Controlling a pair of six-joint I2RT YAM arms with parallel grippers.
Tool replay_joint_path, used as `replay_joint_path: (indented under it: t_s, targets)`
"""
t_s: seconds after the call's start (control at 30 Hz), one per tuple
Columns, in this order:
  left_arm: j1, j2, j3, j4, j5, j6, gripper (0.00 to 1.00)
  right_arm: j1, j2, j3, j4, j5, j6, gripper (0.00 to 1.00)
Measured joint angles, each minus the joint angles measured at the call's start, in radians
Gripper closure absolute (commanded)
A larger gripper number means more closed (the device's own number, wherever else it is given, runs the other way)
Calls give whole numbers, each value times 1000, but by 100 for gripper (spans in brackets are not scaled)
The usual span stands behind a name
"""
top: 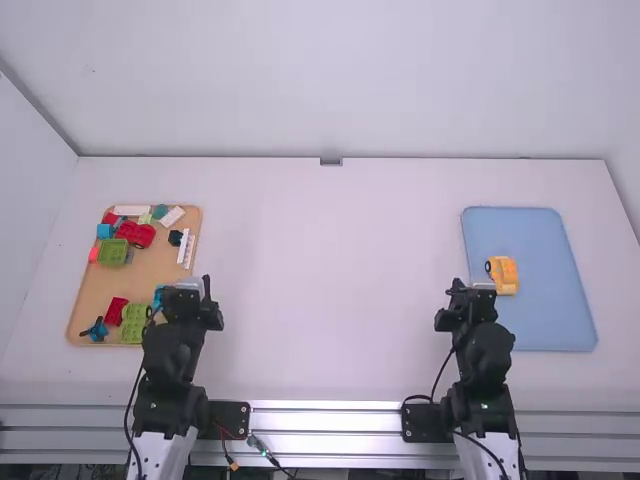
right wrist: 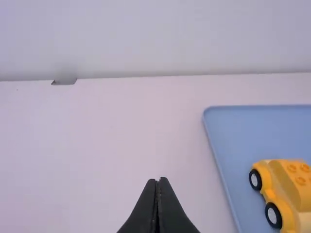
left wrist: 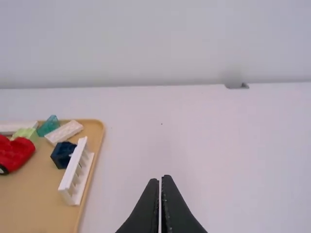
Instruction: Assemble lego blocks to make yellow taxi
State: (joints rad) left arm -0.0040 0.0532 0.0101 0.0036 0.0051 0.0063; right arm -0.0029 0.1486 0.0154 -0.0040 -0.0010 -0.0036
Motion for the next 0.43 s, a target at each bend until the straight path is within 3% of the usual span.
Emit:
replay_joint_path:
  t_s: [0.43]
  targets:
    - [0, -45, 0, 0, -3, -3, 100, 0, -136, -3, 8, -2, 2, 100]
